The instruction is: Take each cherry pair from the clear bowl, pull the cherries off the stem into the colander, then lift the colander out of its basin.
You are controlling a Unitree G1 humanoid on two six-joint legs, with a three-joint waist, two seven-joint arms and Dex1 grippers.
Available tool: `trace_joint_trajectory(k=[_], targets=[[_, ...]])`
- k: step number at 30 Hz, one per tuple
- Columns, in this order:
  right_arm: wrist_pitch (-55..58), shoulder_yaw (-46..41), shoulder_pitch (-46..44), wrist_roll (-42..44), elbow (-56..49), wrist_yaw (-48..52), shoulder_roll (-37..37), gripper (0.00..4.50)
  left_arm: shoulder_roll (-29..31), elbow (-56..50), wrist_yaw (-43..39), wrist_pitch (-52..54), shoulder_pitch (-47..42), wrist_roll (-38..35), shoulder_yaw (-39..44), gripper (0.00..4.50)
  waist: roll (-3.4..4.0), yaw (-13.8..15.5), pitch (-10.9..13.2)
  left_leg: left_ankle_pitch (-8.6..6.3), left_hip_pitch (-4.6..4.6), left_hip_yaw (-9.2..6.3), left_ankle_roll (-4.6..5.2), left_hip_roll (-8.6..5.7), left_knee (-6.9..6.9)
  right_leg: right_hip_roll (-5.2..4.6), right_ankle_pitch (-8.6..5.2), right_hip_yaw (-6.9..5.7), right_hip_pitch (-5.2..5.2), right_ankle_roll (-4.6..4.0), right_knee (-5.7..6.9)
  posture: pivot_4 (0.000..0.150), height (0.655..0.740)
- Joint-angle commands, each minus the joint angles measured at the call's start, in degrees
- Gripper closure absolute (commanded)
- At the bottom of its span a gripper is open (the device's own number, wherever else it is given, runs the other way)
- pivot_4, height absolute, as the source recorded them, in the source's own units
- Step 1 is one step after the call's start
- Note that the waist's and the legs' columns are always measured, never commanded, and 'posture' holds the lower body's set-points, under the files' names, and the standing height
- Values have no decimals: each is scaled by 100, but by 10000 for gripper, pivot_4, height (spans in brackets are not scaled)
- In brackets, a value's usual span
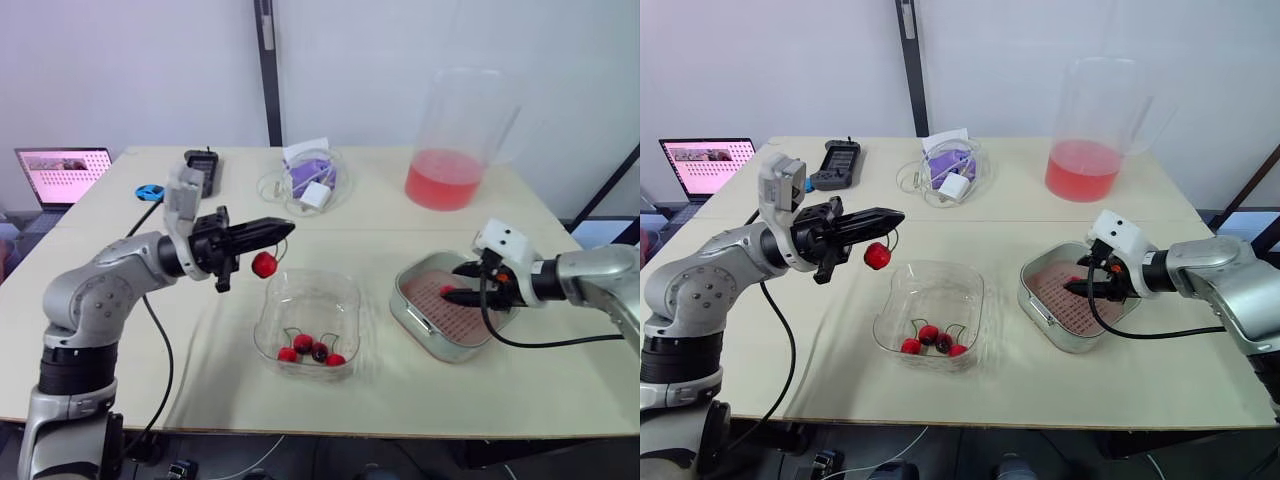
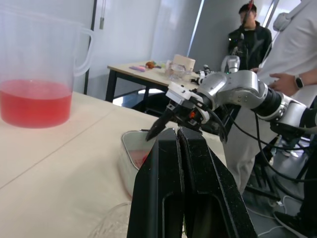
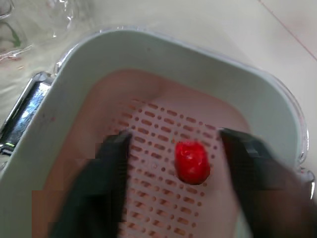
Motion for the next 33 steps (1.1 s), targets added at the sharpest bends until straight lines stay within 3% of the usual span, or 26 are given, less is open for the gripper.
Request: trace_joint_trajectory(k=[1,6,10,17,25,33], targets=[[96,-401,-192,102,-132,141,-77,308,30,-188,9,-56,-6,-63,70,45000,0,0,0,0,0,0,0,0,0,0,0,0,0,0,0,1500,7332],[910,-901,-517,1026,-607,113,310,308,39,-165,-65,-28,-87,-101,42,45000,0,-9,0,0,1,-1,0,0,-1,1,0,0,0,0,1,1500,7332],[1433,-1144,-775,2126,-1233,-818,1904,308,-8,-183,-40,24,-189,-193,12,45000,-7,-30,-4,0,4,-5,0,4,1,7,0,-1,4,-1,3,1500,7332],[1456,-568,-929,2371,-1621,-2111,3987,308,-48,-205,34,115,-282,-309,6,45000,-5,3,-2,2,-3,-8,-3,0,4,-1,0,-5,3,0,4,1500,7332],[1297,-192,-980,2422,-1520,-2466,4936,308,-59,-250,159,134,-252,-376,57,45000,-4,-16,-2,2,0,-12,-4,1,0,2,0,-7,0,0,8,1500,7332],[1132,-11,-1136,2312,-1313,-2627,5361,308,-125,-272,236,73,-260,-395,-1,45000,-4,-15,-2,2,0,-12,-4,1,0,2,0,-7,0,0,9,1500,7332]])
